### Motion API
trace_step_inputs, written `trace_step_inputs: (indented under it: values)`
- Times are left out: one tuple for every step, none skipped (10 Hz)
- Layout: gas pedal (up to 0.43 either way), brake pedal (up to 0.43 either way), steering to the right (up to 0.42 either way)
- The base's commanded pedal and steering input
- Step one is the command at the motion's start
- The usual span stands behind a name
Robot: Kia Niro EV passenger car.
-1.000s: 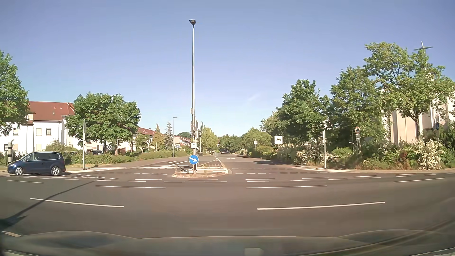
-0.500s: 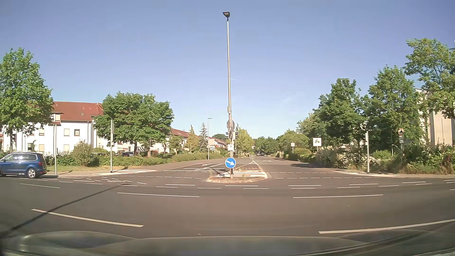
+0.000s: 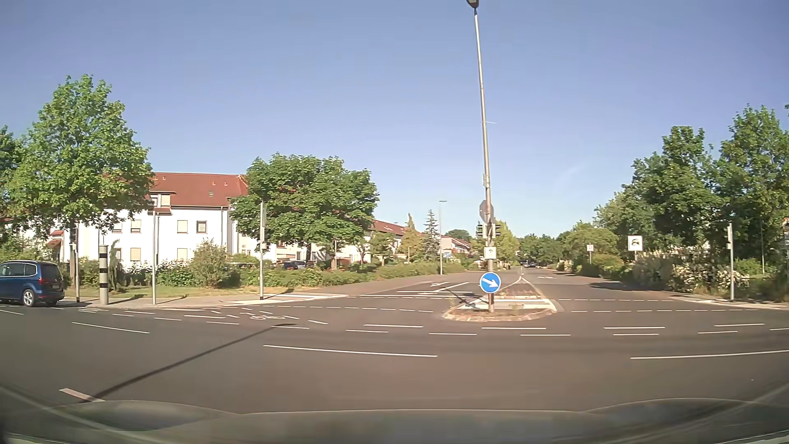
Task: Follow the waypoints while adhering to traffic rules and regulations
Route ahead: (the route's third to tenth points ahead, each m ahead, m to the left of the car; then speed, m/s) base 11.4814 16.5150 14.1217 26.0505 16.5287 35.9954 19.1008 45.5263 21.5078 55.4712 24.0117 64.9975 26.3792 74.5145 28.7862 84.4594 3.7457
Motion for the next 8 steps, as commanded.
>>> trace_step_inputs:
  values:
    - [0.177, 0.000, -0.382]
    - [0.177, 0.000, -0.383]
    - [0.177, 0.000, -0.384]
    - [0.177, 0.000, -0.383]
    - [0.177, 0.000, -0.384]
    - [0.177, 0.000, -0.384]
    - [0.177, 0.000, -0.383]
    - [0.177, 0.000, -0.381]
